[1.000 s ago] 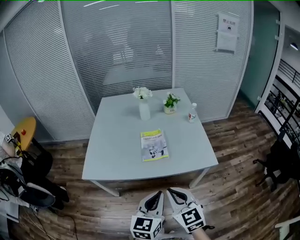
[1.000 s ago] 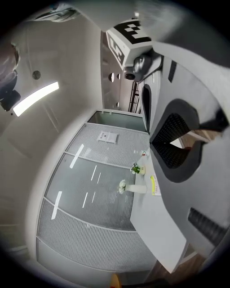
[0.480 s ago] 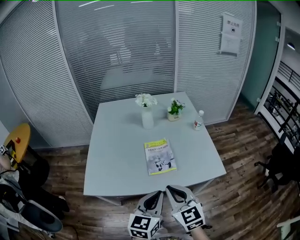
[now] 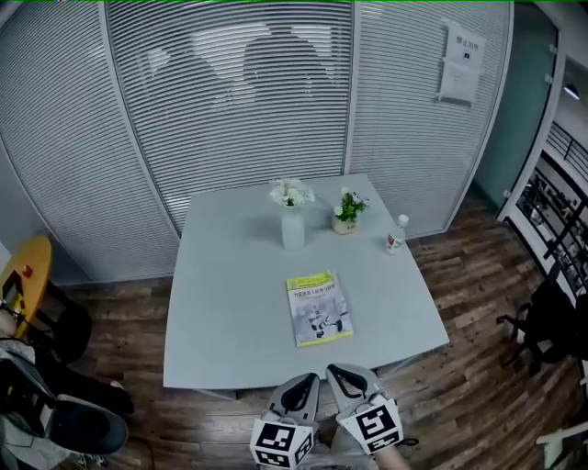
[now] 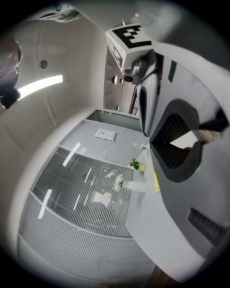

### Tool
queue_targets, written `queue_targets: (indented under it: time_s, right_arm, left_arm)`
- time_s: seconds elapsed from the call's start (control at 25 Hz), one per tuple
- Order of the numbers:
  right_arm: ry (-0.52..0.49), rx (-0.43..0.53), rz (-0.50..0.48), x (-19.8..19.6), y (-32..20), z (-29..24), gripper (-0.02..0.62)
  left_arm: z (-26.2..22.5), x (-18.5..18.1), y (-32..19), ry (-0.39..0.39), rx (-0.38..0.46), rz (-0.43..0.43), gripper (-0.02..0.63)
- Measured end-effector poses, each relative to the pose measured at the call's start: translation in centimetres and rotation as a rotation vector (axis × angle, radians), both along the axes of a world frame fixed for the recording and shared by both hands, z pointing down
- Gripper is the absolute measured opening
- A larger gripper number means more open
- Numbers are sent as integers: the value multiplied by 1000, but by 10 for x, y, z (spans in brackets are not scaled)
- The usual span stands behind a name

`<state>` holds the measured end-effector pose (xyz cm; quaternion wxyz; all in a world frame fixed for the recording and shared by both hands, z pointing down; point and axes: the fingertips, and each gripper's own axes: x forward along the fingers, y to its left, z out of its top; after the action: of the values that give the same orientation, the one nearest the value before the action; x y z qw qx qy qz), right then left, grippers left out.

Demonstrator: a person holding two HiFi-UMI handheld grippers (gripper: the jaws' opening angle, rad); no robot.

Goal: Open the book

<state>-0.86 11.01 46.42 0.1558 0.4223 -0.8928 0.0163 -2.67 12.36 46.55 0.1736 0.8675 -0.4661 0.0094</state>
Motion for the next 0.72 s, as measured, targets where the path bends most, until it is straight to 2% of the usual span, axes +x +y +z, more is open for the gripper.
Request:
queue_targets:
  time_s: [0.24,0.72]
  right_arm:
    - [2,-3,-34,-2,-31,3,2]
    - [-22,-3,-88,34,-147,-6,2]
  left_arm:
    - [5,0,-29,21,-13,-38,-2]
    - [-9,27,-148,-7,16,-119,-2]
